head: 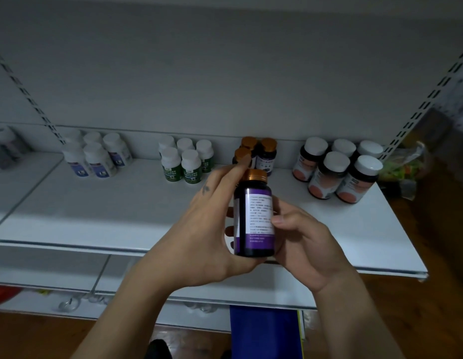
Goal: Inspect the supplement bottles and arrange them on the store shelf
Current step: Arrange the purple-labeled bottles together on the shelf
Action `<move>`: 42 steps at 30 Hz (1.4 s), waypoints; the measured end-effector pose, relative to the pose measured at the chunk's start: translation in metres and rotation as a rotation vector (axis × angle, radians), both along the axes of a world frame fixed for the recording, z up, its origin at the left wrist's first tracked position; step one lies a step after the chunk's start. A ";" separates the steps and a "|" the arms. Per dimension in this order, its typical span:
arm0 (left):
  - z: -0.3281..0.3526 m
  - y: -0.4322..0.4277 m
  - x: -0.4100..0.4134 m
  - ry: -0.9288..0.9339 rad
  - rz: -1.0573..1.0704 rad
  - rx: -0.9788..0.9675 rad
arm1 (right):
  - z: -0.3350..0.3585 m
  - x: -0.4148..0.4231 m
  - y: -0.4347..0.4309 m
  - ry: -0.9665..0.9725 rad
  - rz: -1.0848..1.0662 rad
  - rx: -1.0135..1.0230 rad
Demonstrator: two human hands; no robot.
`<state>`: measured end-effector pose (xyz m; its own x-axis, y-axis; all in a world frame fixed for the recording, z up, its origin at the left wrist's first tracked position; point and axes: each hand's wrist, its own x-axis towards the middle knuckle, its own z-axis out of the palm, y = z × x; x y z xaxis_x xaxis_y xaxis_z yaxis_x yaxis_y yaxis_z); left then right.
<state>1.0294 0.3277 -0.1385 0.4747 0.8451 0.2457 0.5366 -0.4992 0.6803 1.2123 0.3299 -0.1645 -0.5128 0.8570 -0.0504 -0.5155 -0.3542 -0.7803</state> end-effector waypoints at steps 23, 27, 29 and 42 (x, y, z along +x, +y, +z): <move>-0.055 0.016 0.015 0.022 0.084 -0.119 | -0.028 0.010 0.006 -0.290 -0.134 -0.053; -0.056 0.014 0.015 0.013 0.101 -0.105 | -0.028 0.010 0.008 -0.290 -0.118 -0.047; -0.055 0.014 0.015 0.009 0.107 -0.105 | -0.028 0.010 0.008 -0.277 -0.119 -0.049; -0.056 0.014 0.017 0.019 0.119 -0.130 | -0.030 0.008 0.009 -0.318 -0.164 -0.010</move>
